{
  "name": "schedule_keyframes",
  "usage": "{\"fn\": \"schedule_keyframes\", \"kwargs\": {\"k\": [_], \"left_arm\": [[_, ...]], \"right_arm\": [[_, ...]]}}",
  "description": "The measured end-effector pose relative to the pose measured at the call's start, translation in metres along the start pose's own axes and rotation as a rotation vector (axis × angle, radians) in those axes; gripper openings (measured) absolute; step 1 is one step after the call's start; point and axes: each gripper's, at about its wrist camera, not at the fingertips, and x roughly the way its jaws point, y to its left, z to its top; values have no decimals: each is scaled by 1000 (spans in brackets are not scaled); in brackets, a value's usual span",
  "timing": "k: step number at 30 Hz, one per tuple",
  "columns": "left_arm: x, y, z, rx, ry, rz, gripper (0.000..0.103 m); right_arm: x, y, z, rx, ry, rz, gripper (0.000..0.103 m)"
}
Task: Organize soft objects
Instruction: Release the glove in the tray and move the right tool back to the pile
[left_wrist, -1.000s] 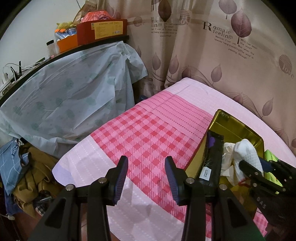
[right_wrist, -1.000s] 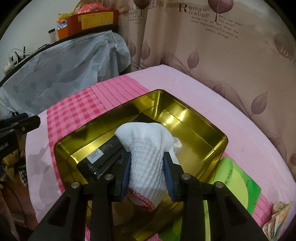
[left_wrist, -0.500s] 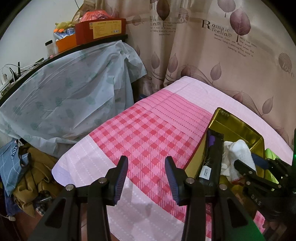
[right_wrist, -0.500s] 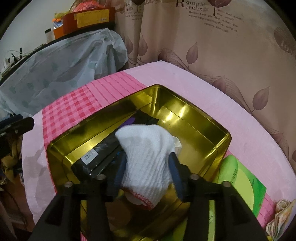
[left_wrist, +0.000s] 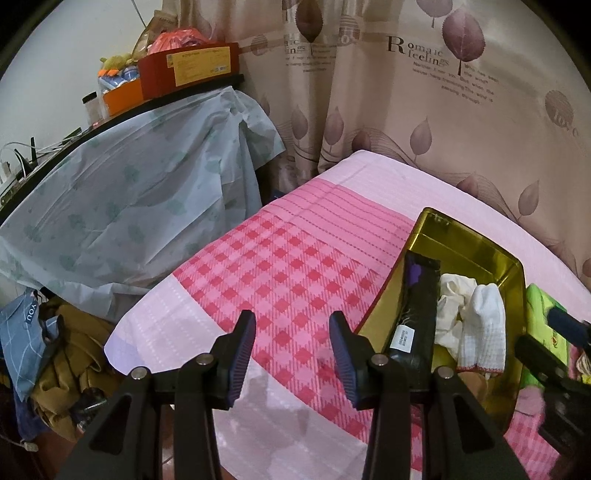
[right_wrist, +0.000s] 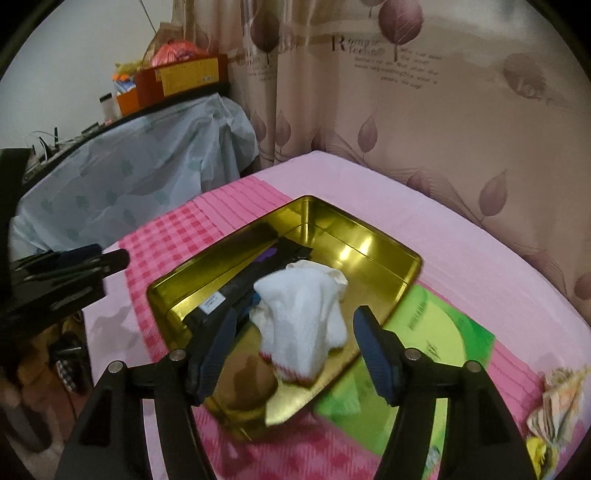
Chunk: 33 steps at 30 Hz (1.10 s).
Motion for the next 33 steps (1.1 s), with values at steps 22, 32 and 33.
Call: {"fn": "schedule_keyframes", "kwargs": {"k": [22, 32, 33], "left_arm": [[-4, -18, -6, 79, -28, 22, 42], [-8, -37, -14, 153, -48, 16, 42], [-9, -40, -14, 161, -51, 16, 42]], "right_arm": [[-138, -179, -152, 299, 36, -404, 64], [-157, -246, -217, 410, 106, -521, 64], [-154, -251, -223, 419, 115, -516, 64]]}}
